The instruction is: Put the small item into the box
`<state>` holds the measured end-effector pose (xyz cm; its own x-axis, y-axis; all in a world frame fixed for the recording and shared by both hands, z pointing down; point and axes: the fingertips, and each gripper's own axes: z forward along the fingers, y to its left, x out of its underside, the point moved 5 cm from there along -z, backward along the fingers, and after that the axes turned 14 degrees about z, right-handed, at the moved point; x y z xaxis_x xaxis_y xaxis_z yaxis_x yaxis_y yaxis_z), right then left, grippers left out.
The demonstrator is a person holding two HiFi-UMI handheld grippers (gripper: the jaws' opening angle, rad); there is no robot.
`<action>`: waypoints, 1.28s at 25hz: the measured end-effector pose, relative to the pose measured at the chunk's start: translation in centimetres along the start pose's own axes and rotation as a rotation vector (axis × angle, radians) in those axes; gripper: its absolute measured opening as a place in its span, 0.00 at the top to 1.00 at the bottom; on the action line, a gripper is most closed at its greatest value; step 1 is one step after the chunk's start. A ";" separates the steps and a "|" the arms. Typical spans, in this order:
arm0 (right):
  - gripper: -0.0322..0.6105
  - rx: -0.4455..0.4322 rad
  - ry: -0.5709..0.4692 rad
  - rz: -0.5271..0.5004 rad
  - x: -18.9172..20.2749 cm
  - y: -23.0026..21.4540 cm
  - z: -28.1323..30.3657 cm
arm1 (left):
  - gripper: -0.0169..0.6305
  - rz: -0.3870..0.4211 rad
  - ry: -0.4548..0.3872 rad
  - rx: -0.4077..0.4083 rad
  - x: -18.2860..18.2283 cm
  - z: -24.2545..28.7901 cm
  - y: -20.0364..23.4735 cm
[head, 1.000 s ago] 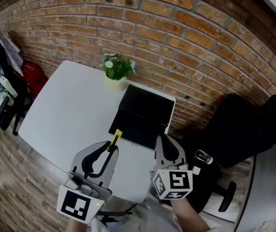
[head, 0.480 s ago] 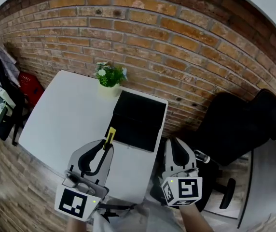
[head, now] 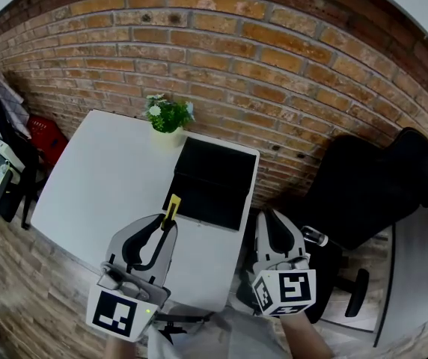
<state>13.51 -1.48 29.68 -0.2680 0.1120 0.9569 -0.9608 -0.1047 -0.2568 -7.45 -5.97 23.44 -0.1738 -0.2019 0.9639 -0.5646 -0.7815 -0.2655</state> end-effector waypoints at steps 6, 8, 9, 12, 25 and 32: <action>0.86 0.012 0.008 -0.015 0.4 -0.1 -0.3 | 0.86 0.006 0.010 0.023 0.3 0.7 0.0; 0.86 0.007 0.005 -0.018 0.5 -0.2 -0.4 | 0.86 0.015 0.014 0.038 0.5 1.2 0.0; 0.86 0.004 0.003 -0.016 0.5 -0.2 -0.5 | 0.86 0.021 0.015 0.049 0.7 1.5 -0.1; 0.86 0.010 -0.001 -0.009 0.7 -0.6 -0.8 | 0.86 0.037 0.023 0.088 1.3 2.9 -0.2; 0.86 0.108 0.030 0.010 2.6 -2.8 -2.3 | 0.86 0.217 0.109 0.309 6.6 10.6 -1.1; 0.86 0.155 0.064 0.028 4.2 -4.2 -3.0 | 0.86 0.355 0.253 0.526 12.9 14.5 -3.0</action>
<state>16.18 2.41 34.34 -0.3034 0.1690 0.9378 -0.9316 -0.2596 -0.2546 3.72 -14.82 37.00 -0.4954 -0.4045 0.7687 0.0179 -0.8895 -0.4566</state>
